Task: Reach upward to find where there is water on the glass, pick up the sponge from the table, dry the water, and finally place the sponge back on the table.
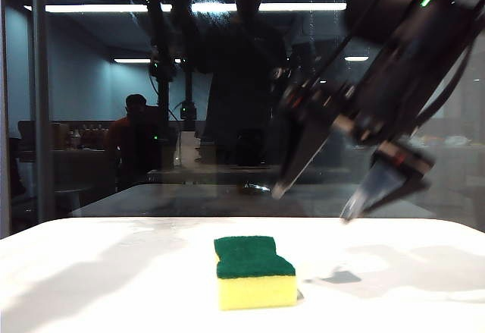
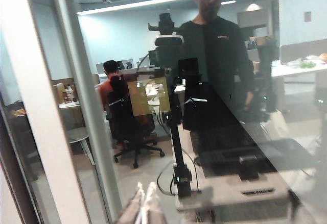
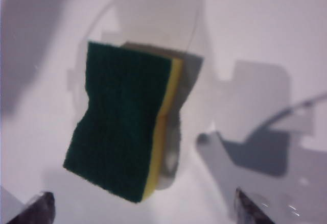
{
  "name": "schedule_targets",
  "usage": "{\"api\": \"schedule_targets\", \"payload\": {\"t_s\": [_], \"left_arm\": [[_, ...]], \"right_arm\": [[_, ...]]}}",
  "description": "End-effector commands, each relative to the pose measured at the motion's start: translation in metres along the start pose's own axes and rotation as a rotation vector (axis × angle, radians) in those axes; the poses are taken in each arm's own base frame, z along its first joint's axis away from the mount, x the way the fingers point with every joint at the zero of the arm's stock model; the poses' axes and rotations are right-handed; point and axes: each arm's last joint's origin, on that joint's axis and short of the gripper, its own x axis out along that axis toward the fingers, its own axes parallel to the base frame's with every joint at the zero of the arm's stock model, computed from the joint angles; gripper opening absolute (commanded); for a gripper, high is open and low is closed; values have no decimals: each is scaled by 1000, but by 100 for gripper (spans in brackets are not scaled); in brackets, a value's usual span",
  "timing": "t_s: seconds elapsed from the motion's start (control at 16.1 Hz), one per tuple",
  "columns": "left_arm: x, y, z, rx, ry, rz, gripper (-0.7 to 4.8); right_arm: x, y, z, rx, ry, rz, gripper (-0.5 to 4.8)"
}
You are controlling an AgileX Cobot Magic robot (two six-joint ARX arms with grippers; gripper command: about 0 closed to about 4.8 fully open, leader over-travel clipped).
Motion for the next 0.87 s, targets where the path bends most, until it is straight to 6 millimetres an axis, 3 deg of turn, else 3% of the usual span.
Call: {"api": "schedule_targets", "payload": {"t_s": [0.06,0.25,0.69,0.87], "left_arm": [[-2,1,1,2,7,1,-6],[-2,0,0,3,20,-2,-6],[-3,0,-1,4,26,-3,-5],[-3,0,-1,5,33,-5,-5]], "right_arm": [[20,1,4,29,-13,18,479],[38,-5,7,88,-14,23,479],[63,24,19,37,-1,33,479],[66,24,19,39,1,14,470]]}}
